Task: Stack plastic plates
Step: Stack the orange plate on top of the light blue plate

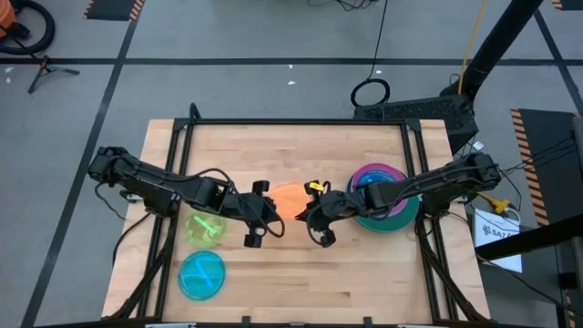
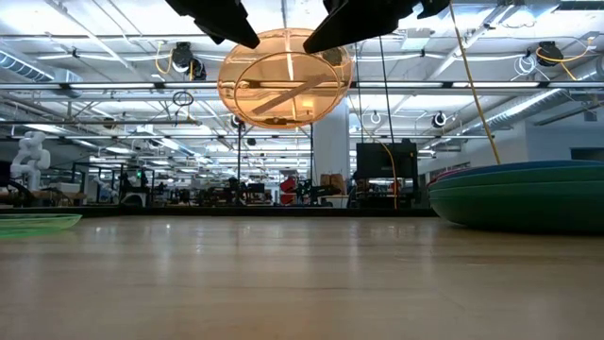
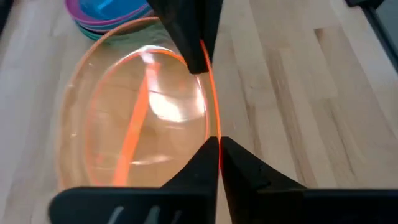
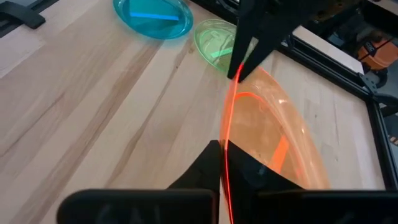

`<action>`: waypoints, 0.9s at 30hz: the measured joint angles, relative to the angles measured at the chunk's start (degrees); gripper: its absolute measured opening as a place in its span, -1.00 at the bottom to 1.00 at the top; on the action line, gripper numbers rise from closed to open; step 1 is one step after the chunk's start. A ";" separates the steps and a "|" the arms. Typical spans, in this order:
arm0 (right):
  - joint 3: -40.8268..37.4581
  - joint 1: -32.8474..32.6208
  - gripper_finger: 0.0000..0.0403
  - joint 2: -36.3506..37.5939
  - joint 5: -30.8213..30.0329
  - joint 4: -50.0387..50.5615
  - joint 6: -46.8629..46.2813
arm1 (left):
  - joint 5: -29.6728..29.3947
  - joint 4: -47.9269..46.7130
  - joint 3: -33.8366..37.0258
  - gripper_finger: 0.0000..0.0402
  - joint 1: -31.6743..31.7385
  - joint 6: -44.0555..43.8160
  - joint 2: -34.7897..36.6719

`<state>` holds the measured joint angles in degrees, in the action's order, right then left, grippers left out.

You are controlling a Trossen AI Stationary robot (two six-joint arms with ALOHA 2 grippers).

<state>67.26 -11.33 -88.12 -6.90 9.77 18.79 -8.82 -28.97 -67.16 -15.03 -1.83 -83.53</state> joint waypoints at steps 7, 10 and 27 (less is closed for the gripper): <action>0.00 0.02 -0.98 0.00 -0.34 -0.59 0.04 | -0.88 0.37 0.00 -0.54 0.00 0.07 0.00; 0.01 0.04 -0.98 0.00 -0.59 -0.49 0.07 | -2.09 0.37 0.00 -0.41 0.00 1.00 0.00; 0.13 -0.80 -0.98 3.71 -23.06 19.51 -15.77 | -12.52 -5.31 0.05 -0.33 -0.33 3.21 5.15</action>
<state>67.40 -12.14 -84.40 -29.96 29.28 3.01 -21.34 -34.28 -67.10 -15.35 1.38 -78.37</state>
